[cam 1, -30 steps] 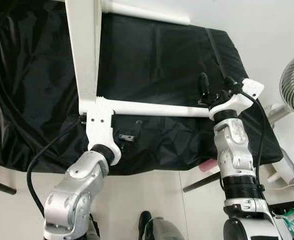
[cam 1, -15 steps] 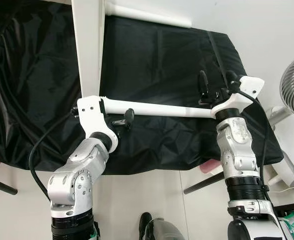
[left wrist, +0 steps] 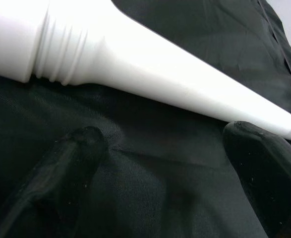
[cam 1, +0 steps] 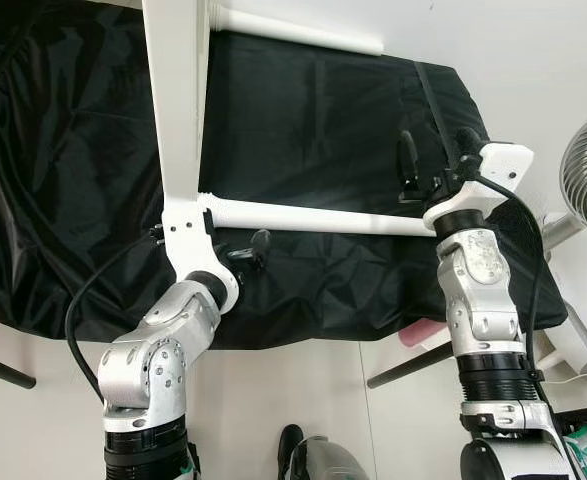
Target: Building children table
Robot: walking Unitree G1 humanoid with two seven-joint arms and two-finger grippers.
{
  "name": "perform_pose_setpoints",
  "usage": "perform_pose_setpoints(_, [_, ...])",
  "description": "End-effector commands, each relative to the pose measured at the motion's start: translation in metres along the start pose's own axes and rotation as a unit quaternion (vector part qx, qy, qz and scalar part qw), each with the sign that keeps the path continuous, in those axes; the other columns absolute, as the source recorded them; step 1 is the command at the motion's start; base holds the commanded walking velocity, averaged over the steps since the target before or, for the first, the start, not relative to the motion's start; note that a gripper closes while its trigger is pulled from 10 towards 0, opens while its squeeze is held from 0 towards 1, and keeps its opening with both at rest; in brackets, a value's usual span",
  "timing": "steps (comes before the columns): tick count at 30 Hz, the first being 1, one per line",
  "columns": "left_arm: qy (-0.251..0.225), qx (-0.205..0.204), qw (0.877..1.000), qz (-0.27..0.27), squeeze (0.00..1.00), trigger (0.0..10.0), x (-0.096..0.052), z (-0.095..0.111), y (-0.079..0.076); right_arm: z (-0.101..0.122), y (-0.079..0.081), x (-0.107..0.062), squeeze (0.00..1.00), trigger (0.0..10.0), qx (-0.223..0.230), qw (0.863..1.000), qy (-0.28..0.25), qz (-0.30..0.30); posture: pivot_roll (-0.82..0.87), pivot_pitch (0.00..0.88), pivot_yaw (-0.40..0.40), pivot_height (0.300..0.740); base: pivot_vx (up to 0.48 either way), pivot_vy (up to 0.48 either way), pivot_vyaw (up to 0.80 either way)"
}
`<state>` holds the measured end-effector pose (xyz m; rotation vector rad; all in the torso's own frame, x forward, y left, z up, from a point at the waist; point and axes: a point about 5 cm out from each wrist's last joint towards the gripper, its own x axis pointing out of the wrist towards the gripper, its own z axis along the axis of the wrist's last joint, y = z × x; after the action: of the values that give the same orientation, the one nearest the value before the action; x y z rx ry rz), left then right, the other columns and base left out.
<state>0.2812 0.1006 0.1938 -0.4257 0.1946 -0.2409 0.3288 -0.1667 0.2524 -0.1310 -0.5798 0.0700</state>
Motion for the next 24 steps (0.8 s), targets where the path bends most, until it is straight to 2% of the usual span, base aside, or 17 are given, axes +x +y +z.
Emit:
perform_pose_setpoints(1, [0.019, -0.033, 0.999, -0.023, 0.00, 10.0, 0.005, -0.011, -0.015, 0.005, -0.001, -0.004, 0.00, 10.0, -0.040, 0.999, -0.016, 0.005, 0.11, 0.218, -0.113, 0.740, 0.000, 0.000, 0.00])
perform_pose_setpoints(4, [0.019, -0.033, 0.999, -0.025, 0.00, 10.0, 0.008, -0.011, -0.016, 0.008, 0.000, -0.004, 0.00, 10.0, -0.061, 0.998, -0.023, 0.002, 0.10, 0.221, -0.111, 0.740, 0.000, 0.000, 0.00])
perform_pose_setpoints(8, [0.017, -0.040, 0.999, -0.027, 0.00, 10.0, 0.014, -0.009, -0.020, 0.026, -0.007, -0.006, 0.00, 10.0, -0.149, 0.986, -0.064, -0.042, 0.10, 0.219, -0.104, 0.740, 0.000, 0.000, 0.00])
perform_pose_setpoints(10, [0.018, -0.040, 0.999, -0.028, 0.00, 10.0, 0.014, -0.010, -0.020, 0.033, -0.008, -0.005, 0.00, 10.0, -0.162, 0.983, -0.078, -0.047, 0.10, 0.216, -0.103, 0.740, 0.000, 0.000, 0.00])
perform_pose_setpoints(15, [0.022, -0.038, 0.999, -0.028, 0.00, 10.0, 0.015, -0.012, -0.019, 0.070, -0.015, -0.003, 0.00, 10.0, -0.246, 0.956, -0.149, -0.057, 0.09, 0.213, -0.102, 0.740, 0.000, 0.000, 0.00])
perform_pose_setpoints(17, [0.023, -0.038, 0.999, -0.027, 0.00, 10.0, 0.016, -0.013, -0.018, 0.077, -0.017, -0.003, 0.00, 10.0, -0.260, 0.951, -0.158, -0.059, 0.09, 0.210, -0.102, 0.740, 0.000, 0.000, 0.00])
perform_pose_setpoints(19, [0.024, -0.037, 0.999, -0.027, 0.00, 10.0, 0.016, -0.013, -0.018, 0.086, -0.016, -0.003, 0.00, 10.0, -0.295, 0.937, -0.179, -0.054, 0.09, 0.210, -0.102, 0.740, 0.000, 0.000, 0.00])
perform_pose_setpoints(20, [0.025, -0.037, 0.999, -0.028, 0.00, 10.0, 0.016, -0.014, -0.018, 0.091, -0.017, -0.004, 0.00, 10.0, -0.320, 0.926, -0.192, -0.059, 0.08, 0.205, -0.104, 0.740, 0.000, 0.000, 0.00])
perform_pose_setpoints(21, [0.026, -0.038, 0.999, -0.029, 0.00, 10.0, 0.016, -0.014, -0.018, 0.095, -0.017, -0.004, 0.00, 10.0, -0.333, 0.920, -0.200, -0.062, 0.08, 0.205, -0.104, 0.740, 0.000, 0.000, 0.00])
perform_pose_setpoints(22, [0.026, -0.038, 0.999, -0.029, 0.00, 10.0, 0.016, -0.014, -0.018, 0.095, -0.017, -0.004, 0.00, 10.0, -0.333, 0.920, -0.200, -0.062, 0.08, 0.205, -0.104, 0.740, 0.000, 0.000, 0.00])
perform_pose_setpoints(24, [0.026, -0.037, 0.999, -0.029, 0.00, 10.0, 0.016, -0.015, -0.017, 0.103, -0.015, -0.005, 0.00, 10.0, -0.359, 0.904, -0.221, -0.065, 0.08, 0.205, -0.104, 0.740, 0.000, 0.000, 0.00])
